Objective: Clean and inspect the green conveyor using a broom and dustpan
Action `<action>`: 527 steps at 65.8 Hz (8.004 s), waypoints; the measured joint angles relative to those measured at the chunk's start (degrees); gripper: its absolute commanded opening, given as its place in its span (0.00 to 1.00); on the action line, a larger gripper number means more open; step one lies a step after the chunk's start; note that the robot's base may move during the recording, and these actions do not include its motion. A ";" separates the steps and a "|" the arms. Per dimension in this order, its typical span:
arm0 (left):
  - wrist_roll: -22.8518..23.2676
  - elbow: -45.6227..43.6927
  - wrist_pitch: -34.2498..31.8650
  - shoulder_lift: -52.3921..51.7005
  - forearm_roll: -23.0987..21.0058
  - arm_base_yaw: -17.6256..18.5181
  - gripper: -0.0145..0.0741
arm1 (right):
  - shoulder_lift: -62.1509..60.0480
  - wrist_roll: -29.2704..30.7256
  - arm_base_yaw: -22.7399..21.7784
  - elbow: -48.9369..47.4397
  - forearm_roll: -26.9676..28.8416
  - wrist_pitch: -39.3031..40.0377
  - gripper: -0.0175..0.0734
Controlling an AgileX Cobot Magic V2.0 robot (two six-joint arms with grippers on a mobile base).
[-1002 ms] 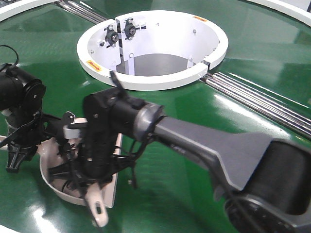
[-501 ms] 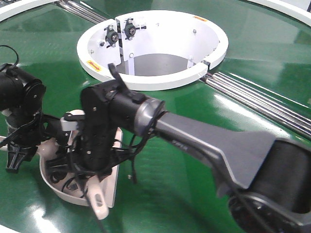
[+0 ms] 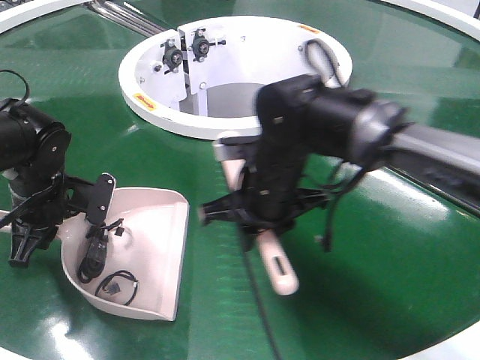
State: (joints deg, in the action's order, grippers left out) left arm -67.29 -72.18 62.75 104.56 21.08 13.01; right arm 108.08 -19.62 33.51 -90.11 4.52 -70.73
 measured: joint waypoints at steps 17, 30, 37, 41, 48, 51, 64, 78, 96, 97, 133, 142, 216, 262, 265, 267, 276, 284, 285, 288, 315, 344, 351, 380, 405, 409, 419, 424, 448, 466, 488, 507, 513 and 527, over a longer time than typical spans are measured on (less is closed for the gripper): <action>0.00 0.00 0.00 0.00 0.00 0.00 0.16 | -10.32 7.38 -11.40 12.84 -1.09 0.07 0.19; 0.00 0.00 0.02 0.00 0.00 0.00 0.16 | -15.41 12.38 -19.00 22.61 -1.30 1.91 0.19; 0.00 0.00 0.02 0.00 0.00 0.00 0.16 | -15.65 14.46 -21.81 27.55 -1.58 3.76 0.19; 0.00 0.00 0.07 0.00 0.00 0.00 0.16 | -15.65 15.28 -22.65 30.07 -1.76 5.23 0.19; 0.00 0.00 0.07 0.00 0.00 0.00 0.16 | -15.65 15.73 -23.07 33.00 -1.76 8.59 0.19; 0.00 0.00 0.07 0.00 0.00 0.00 0.16 | -15.46 15.78 -23.07 33.66 -1.76 9.85 0.19; 0.00 0.00 0.07 0.00 -0.05 0.00 0.16 | -11.85 15.97 -23.07 34.10 -1.53 12.00 0.19; 0.00 0.00 0.07 0.00 -0.05 0.00 0.16 | -9.66 16.87 -23.07 34.10 -0.87 13.06 0.20; 0.00 0.00 0.07 0.00 -0.05 0.00 0.16 | -9.66 18.31 -23.07 34.10 -0.87 13.06 0.20; 0.00 0.00 0.07 0.00 -0.05 0.00 0.16 | -9.66 18.31 -23.07 34.10 -0.87 13.06 0.20; 0.00 0.00 0.07 0.00 -0.05 0.00 0.16 | -9.66 20.03 -23.07 34.10 -0.79 11.83 0.20; 0.00 0.00 0.07 0.00 -0.05 0.00 0.16 | -9.66 20.48 -23.07 34.10 -0.78 11.82 0.20; 2.38 0.00 0.82 0.12 -1.13 0.00 0.64 | -9.66 21.29 -23.07 34.10 -0.65 11.82 0.26; 2.64 0.00 1.57 -3.52 -6.07 0.00 0.83 | -10.20 21.64 -23.07 34.10 -1.06 11.82 0.81; 2.64 0.00 1.57 -4.27 -7.06 0.00 0.83 | -11.19 21.64 -23.07 34.10 -1.06 11.82 0.81; 2.64 0.00 1.57 -4.69 -7.54 0.00 0.83 | -11.78 21.64 -23.07 34.10 -1.12 11.82 0.81; 2.69 0.00 1.66 -7.36 -10.52 0.00 0.83 | -15.76 21.45 -23.07 34.10 -1.76 11.76 0.81; 2.69 0.00 1.73 -10.86 -14.29 0.00 0.83 | -20.06 20.87 -23.07 34.10 -3.39 11.57 0.81; 2.69 0.00 1.73 -11.34 -14.91 0.00 0.83 | -20.64 20.82 -23.07 34.10 -3.54 11.47 0.81; 2.69 0.00 1.84 -12.81 -16.80 0.00 0.83 | -22.49 20.74 -23.07 34.10 -4.04 11.26 0.81; 2.69 0.00 3.22 -29.71 -33.92 0.00 0.83 | -42.40 19.62 -23.07 34.40 -6.19 17.21 0.81; 18.37 0.21 -3.49 -49.62 -37.84 0.00 0.70 | -66.10 21.54 -23.07 41.70 -6.23 28.85 0.81; 28.59 3.68 -8.77 -55.76 -33.07 0.00 0.67 | -72.61 21.58 -23.07 46.63 -6.23 32.17 0.81; 46.62 42.14 -28.84 -87.71 -27.03 0.00 0.67 | -97.76 21.99 -22.60 67.96 -5.53 45.81 0.81; 51.85 54.85 -40.58 -92.65 -24.69 0.00 0.42 | -102.28 21.99 -22.60 77.89 -5.51 57.17 0.47; 51.89 54.93 -40.47 -92.65 -24.69 0.00 0.24 | -102.28 21.99 -22.60 77.89 -5.51 57.28 0.28; 51.89 54.93 -40.30 -92.65 -24.67 0.00 0.15 | -102.28 21.99 -22.60 77.89 -5.46 57.28 0.18; 51.89 54.93 -39.96 -92.65 -24.67 0.00 0.15 | -102.28 21.99 -22.60 77.89 -5.41 57.28 0.18; 51.89 54.93 -39.77 -92.65 -24.67 0.00 0.15 | -102.28 21.99 -22.60 77.89 -5.41 57.28 0.18; 51.89 54.93 -39.77 -92.65 -24.67 0.00 0.15 | -102.28 21.99 -22.60 77.89 -5.36 57.23 0.18; 63.57 65.77 -58.29 -97.20 -21.08 -3.80 0.15 | -102.28 21.99 -22.60 77.89 -5.36 57.23 0.18; 65.67 73.62 -62.08 -104.99 -22.81 -13.27 0.16 | -102.28 21.99 -22.60 77.89 -5.36 57.23 0.18; 65.67 73.73 -59.82 -105.25 -23.10 -15.26 0.16 | -102.28 21.99 -22.60 78.01 -5.36 57.23 0.18; 65.67 73.75 -58.25 -105.25 -22.44 -14.75 0.16 | -102.28 21.99 -22.60 78.08 -5.36 57.18 0.18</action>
State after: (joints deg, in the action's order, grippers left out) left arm -1.62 1.58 4.50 -0.68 -1.36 -1.74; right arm 5.79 2.37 10.92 -12.03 -0.85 -13.55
